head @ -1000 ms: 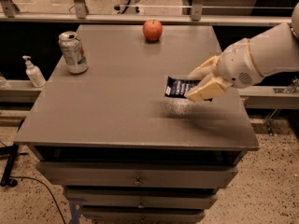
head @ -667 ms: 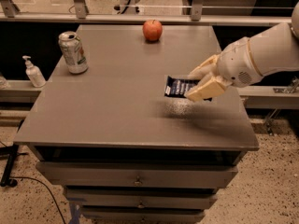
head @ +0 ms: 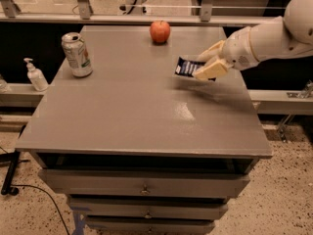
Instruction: Move rxbar blueberry near apple
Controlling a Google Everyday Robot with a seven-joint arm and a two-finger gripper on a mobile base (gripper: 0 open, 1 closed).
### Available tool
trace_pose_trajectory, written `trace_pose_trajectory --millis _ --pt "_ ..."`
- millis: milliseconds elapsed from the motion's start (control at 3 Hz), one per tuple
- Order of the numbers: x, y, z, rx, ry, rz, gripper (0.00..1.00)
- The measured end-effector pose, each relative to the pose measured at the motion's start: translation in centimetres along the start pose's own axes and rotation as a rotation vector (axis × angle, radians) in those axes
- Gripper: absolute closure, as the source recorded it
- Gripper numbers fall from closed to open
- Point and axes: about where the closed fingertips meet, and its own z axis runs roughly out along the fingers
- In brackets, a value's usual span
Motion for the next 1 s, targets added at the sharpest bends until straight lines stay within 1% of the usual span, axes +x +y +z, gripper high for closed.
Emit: trace_pose_trajectory --millis 333,667,1000 --pt "1.5 -5.7 3.2 0.027 -0.004 0.031 1.0" --pt "1.8 -10.8 5.7 0.064 0.003 0.051 1.0" --pt "1.7 -14.2 6.9 0.103 0.004 0.065 1.0"
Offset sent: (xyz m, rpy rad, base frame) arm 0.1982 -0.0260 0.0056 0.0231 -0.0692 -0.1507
